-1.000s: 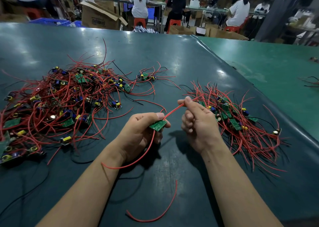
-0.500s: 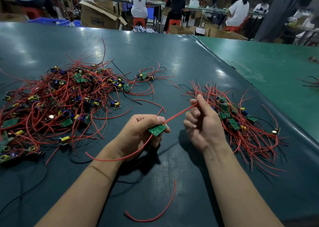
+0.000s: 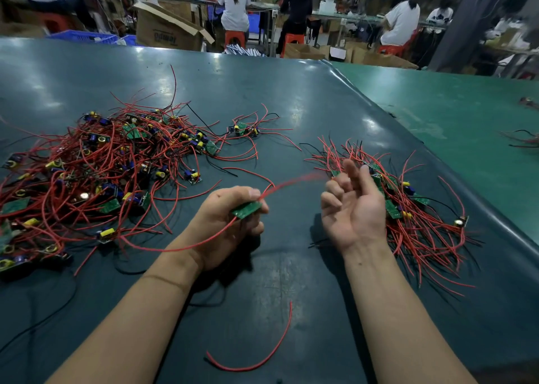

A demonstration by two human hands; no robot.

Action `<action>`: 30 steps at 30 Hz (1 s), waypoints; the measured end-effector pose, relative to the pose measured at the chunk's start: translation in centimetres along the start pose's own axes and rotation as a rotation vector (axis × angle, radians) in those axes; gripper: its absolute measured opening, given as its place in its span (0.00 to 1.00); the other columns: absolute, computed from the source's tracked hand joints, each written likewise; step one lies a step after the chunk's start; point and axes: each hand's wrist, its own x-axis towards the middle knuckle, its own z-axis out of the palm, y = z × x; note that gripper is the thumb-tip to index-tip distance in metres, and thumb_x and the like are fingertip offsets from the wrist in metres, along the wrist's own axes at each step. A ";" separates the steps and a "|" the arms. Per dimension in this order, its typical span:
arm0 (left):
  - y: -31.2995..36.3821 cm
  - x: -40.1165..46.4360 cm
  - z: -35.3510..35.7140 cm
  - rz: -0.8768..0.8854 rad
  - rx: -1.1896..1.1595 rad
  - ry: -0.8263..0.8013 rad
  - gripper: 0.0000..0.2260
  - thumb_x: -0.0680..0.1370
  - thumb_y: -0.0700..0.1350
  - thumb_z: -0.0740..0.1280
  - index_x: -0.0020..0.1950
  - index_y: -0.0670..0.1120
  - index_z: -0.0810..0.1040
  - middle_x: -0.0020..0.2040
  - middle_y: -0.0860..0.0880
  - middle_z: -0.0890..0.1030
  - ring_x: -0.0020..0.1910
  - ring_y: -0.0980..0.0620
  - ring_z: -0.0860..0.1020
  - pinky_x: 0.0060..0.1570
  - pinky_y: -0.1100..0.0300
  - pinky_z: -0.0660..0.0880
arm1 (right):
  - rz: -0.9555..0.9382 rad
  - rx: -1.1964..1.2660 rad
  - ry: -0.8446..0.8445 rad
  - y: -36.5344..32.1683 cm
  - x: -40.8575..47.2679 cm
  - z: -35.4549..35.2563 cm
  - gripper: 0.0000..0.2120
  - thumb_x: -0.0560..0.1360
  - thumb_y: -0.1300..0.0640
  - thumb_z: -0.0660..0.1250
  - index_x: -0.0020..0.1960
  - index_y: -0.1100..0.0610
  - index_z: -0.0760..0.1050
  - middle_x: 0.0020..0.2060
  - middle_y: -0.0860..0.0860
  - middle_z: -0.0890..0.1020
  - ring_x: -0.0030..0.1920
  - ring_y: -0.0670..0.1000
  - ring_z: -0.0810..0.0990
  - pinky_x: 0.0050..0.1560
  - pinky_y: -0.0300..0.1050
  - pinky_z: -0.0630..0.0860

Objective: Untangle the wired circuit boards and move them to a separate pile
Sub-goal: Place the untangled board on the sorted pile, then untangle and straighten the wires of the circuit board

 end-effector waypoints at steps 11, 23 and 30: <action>-0.2 0.4 1.0 0.120 0.038 0.107 0.15 0.73 0.49 0.65 0.52 0.40 0.80 0.29 0.51 0.76 0.23 0.59 0.71 0.26 0.68 0.70 | 0.202 -0.898 -0.452 3.0 -2.6 0.8 0.12 0.69 0.43 0.69 0.35 0.51 0.81 0.22 0.47 0.72 0.18 0.43 0.66 0.18 0.31 0.58; 0.4 1.7 -2.2 0.424 -0.015 0.618 0.13 0.81 0.46 0.63 0.40 0.44 0.79 0.26 0.53 0.69 0.25 0.56 0.64 0.28 0.62 0.60 | -0.221 -0.067 0.293 1.0 -0.6 0.5 0.10 0.79 0.59 0.66 0.55 0.65 0.74 0.51 0.60 0.81 0.36 0.51 0.86 0.30 0.35 0.78; -0.3 1.4 -1.6 0.537 0.391 0.616 0.12 0.80 0.43 0.66 0.36 0.44 0.80 0.26 0.53 0.71 0.26 0.57 0.67 0.29 0.63 0.64 | -0.194 -0.323 0.305 1.4 0.0 -0.1 0.08 0.81 0.61 0.59 0.48 0.61 0.75 0.41 0.56 0.83 0.30 0.50 0.84 0.23 0.35 0.73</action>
